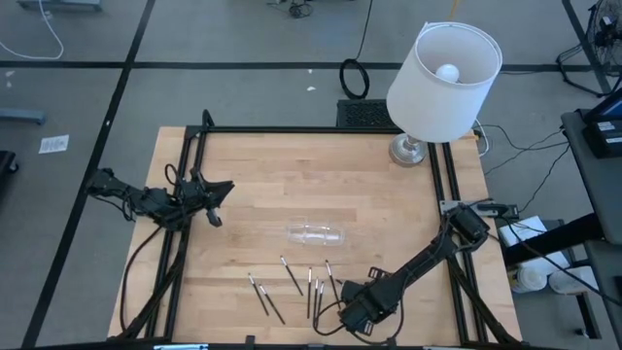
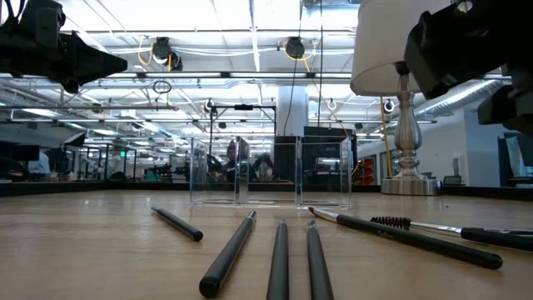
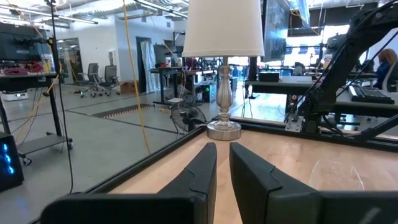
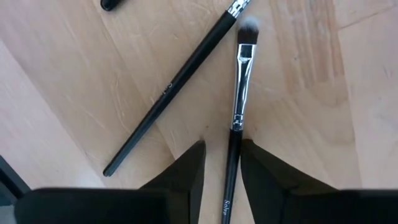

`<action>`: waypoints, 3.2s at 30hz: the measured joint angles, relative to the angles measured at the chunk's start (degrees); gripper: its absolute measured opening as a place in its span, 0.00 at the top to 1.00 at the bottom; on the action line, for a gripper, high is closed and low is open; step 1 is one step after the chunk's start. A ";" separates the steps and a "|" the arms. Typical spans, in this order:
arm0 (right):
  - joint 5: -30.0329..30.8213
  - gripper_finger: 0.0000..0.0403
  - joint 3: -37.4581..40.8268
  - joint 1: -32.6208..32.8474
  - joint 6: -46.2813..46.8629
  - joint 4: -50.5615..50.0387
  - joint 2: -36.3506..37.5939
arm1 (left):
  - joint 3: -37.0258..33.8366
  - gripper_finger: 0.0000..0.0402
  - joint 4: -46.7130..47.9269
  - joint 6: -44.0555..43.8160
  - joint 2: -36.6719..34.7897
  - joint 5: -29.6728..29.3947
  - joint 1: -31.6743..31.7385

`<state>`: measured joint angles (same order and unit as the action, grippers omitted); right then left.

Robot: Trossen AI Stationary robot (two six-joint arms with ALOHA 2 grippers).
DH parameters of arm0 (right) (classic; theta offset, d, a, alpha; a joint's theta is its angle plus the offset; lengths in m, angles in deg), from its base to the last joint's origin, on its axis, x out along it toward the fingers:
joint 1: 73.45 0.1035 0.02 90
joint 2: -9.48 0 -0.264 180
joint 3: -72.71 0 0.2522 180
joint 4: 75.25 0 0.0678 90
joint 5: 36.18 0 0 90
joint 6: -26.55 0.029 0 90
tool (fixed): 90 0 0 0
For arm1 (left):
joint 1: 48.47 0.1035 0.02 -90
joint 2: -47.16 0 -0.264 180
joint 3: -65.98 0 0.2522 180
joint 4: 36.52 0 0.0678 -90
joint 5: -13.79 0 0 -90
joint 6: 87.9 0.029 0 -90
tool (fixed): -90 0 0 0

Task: Pick & Place Makeup Supplies
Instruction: Put the makeup brush into the transparent organizer

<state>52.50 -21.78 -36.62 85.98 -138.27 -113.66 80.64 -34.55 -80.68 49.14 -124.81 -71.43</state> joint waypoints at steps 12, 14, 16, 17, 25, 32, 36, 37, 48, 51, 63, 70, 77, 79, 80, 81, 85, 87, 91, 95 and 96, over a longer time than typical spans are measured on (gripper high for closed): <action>3.40 0.77 0.04 -0.50 1.90 0.19 0.02 | 0.00 0.87 0.02 0.00 0.00 0.00 0.00; 3.49 0.77 0.04 -0.56 2.43 0.25 0.02 | 0.00 0.87 0.02 0.00 0.00 -0.01 0.00; 3.63 0.77 0.04 -0.56 2.82 0.33 0.02 | 0.00 0.87 0.02 0.00 0.00 -0.02 0.00; 3.68 0.77 0.04 -0.56 3.27 0.33 0.02 | 0.00 0.87 0.02 0.00 0.00 0.00 0.02; 3.98 0.77 0.08 -0.74 5.69 0.61 0.02 | 0.00 0.87 0.02 0.00 0.00 -0.02 0.02; 2.39 0.90 3.13 -0.78 4.57 5.10 0.46 | 0.00 0.87 0.02 0.02 0.00 0.00 0.00; 1.42 0.98 3.87 -0.80 4.32 6.29 0.73 | 0.00 0.87 0.02 0.02 0.00 0.00 0.00; 1.40 0.97 3.87 -0.80 4.39 6.29 0.72 | 0.00 0.87 0.02 0.02 0.00 0.00 0.02; 5.19 0.99 4.53 -0.73 6.07 3.24 3.83 | 0.00 0.87 0.04 0.02 -0.02 0.00 0.00; 7.78 0.99 4.72 -0.78 6.45 3.13 6.40 | 0.00 0.87 0.02 0.02 -0.02 0.00 0.01; 11.89 1.00 4.72 -1.30 6.72 -0.13 9.64 | 0.00 0.87 0.02 0.02 0.00 0.00 0.01; 11.50 1.00 4.72 -1.31 6.46 -0.67 10.31 | 0.00 0.87 0.02 0.02 -0.01 -0.01 0.02; 11.93 0.99 4.94 -1.63 6.52 -1.28 12.89 | 0.00 0.87 0.00 0.02 0.00 0.00 0.02; 11.90 0.99 4.92 -1.63 6.52 -1.11 13.28 | 0.00 0.87 0.02 0.02 0.00 -0.01 0.01; 11.89 0.99 4.92 -1.63 6.52 -1.09 13.38 | 0.00 0.87 0.02 0.02 0.00 0.00 0.02; 11.89 0.99 4.92 -1.63 6.52 -1.10 13.48 | 0.00 0.87 0.02 0.01 0.00 0.00 0.01; 11.91 0.99 4.87 -1.61 6.50 -1.03 13.68 | 0.00 0.87 0.02 0.02 0.00 0.00 0.02; 11.91 0.99 4.87 -1.61 5.97 -0.62 13.68 | 0.00 0.87 0.02 0.00 -0.02 0.00 0.02; 11.87 1.00 4.82 -1.61 3.66 2.53 13.68 | 0.00 0.87 0.02 0.01 -0.01 -0.01 0.02; 11.80 0.94 4.72 -2.04 2.46 3.27 13.75 | 0.00 0.87 0.02 0.00 0.00 -0.01 0.02; 11.80 0.91 4.72 -2.30 2.46 3.07 13.75 | 0.00 0.87 0.02 0.00 0.00 0.00 0.02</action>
<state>64.30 -17.06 -38.92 88.44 -135.20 -99.91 80.64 -34.53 -80.68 49.14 -124.81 -71.40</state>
